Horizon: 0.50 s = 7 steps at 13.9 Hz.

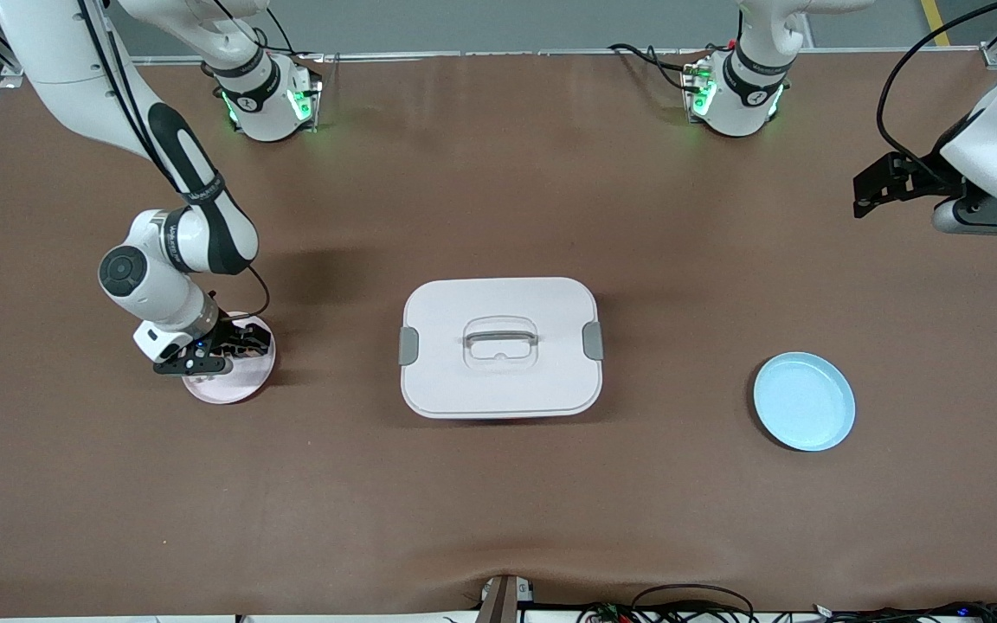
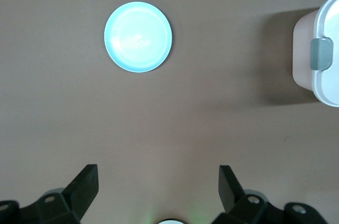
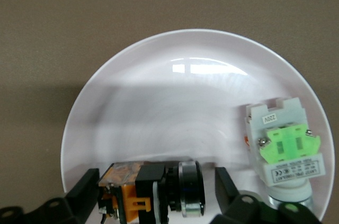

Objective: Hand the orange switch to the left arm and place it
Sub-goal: 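Lower the right gripper and close it on the orange switch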

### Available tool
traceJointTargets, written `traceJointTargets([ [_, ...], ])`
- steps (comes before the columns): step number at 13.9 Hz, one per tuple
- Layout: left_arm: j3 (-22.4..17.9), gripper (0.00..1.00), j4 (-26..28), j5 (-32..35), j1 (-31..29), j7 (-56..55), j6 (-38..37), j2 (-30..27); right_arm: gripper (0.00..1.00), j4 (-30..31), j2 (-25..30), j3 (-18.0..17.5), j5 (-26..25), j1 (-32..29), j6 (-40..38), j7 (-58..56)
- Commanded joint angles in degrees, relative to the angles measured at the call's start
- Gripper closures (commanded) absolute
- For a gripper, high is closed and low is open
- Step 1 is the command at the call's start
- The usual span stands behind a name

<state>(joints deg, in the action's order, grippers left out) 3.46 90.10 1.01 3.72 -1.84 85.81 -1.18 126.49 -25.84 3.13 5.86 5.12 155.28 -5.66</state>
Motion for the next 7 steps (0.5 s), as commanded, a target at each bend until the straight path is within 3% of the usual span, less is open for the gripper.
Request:
traceJointTargets([
  [1,0.1,0.00,0.1,0.2,-0.3,1.3,-0.6,-0.7,1.00,-0.6,-0.5,0.3,0.8,0.8,0.1,-2.2],
  [7,0.1,0.00,0.2,0.2,-0.3,1.3,-0.7,-0.7,1.00,-0.6,-0.6,0.3,0.9,0.4,0.1,-2.1],
])
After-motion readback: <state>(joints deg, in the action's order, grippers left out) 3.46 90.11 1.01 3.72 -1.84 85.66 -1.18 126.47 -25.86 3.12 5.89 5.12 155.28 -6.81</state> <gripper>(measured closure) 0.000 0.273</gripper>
